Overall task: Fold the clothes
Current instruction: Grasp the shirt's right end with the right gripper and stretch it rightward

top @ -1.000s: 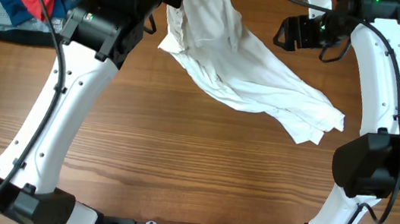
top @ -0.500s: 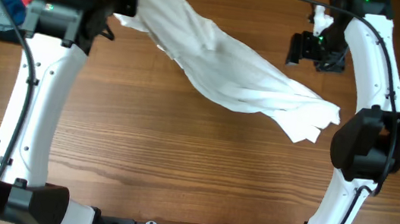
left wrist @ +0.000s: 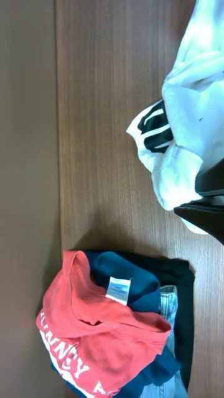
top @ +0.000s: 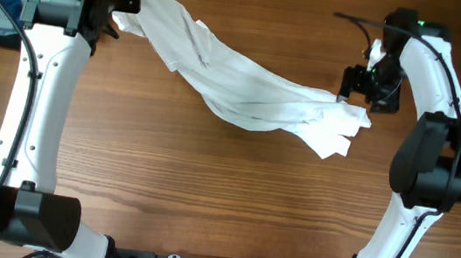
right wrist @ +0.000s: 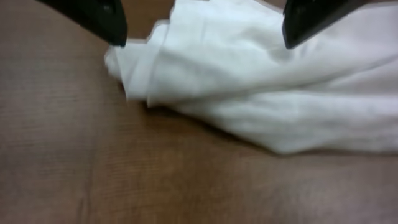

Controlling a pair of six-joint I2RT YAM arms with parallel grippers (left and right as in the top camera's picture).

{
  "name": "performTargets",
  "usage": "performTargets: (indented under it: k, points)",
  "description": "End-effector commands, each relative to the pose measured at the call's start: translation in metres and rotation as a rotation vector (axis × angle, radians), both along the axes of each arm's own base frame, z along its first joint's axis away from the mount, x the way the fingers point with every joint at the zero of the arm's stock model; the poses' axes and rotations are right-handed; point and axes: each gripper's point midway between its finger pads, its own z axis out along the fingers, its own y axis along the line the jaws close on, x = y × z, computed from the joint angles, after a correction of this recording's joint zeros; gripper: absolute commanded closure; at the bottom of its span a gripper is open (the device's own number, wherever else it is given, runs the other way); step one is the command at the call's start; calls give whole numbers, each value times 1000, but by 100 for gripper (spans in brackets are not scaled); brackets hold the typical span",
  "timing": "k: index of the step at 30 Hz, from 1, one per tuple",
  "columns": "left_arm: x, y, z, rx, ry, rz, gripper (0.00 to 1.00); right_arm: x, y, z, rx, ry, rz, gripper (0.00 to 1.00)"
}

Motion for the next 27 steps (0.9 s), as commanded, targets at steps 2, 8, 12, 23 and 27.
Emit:
performTargets:
  k: [2, 8, 12, 23, 27]
  points:
    - [1, 1, 2, -18, -6, 11, 96, -8, -3, -39, -9, 10, -73, 28]
    - [0, 1, 0, -17, 4, 11, 96, 13, -4, -48, -10, -87, -100, 94]
    - [0, 1, 0, -17, 4, 11, 96, 44, -12, -26, -11, -190, -121, 96]
    - [-3, 1, -3, -36, 17, 30, 96, 30, -50, 122, -13, -263, -158, 96]
    - [-12, 2, -12, -37, 71, 35, 96, -19, -33, 92, 6, -36, -133, 96]
